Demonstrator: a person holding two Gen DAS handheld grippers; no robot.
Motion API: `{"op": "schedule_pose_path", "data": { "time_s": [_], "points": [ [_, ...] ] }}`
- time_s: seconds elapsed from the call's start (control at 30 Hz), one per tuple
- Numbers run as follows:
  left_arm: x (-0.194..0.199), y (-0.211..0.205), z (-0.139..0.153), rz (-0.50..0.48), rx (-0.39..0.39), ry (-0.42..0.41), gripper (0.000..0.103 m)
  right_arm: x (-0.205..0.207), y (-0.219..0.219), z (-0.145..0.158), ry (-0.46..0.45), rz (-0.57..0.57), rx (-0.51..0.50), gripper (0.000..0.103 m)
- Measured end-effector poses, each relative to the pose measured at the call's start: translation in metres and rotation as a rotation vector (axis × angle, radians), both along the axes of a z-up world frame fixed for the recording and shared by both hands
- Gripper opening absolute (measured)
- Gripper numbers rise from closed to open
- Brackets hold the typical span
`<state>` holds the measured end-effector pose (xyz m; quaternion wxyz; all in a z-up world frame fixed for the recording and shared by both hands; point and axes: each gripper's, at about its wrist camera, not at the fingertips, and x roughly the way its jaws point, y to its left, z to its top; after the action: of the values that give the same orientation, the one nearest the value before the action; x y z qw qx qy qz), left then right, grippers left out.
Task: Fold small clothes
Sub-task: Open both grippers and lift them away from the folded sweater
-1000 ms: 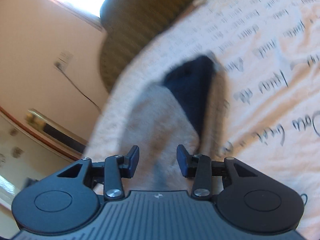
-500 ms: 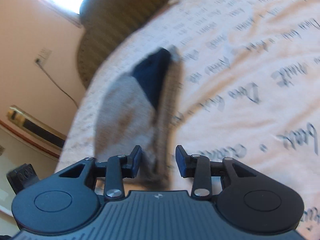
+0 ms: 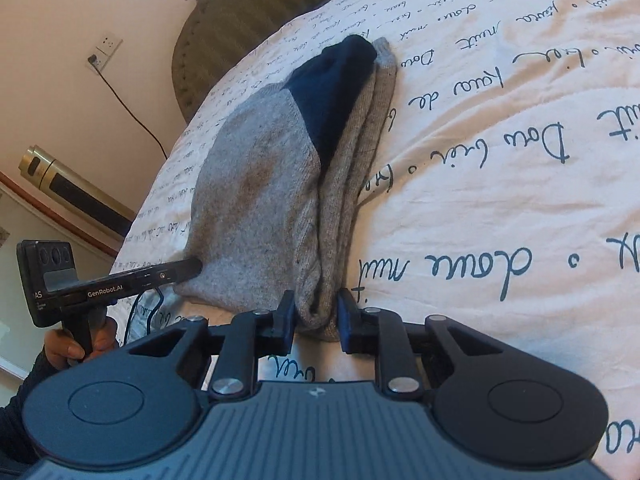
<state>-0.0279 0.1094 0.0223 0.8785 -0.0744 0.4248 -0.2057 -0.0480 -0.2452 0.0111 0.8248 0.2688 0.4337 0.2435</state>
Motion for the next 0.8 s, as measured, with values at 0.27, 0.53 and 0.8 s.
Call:
{"op": "schedule_pose_path", "data": {
  "time_s": [0.27,0.53,0.8],
  "points": [
    [-0.052,-0.025,0.035,-0.051,0.098,-0.246,0.055,-0.011,-0.023,0.041,-0.135,-0.114,0.089,0.026],
    [-0.037,-0.076,-0.015,-0.14,0.209,-0.225,0.059,0.064,0.036,0.042,-0.202,-0.053,-0.011,0.026],
    [-0.067,-0.066,0.003,-0.103,0.189,-0.275,0.06,0.053,0.038,0.045,-0.191,-0.06,-0.137,0.032]
  ]
}}
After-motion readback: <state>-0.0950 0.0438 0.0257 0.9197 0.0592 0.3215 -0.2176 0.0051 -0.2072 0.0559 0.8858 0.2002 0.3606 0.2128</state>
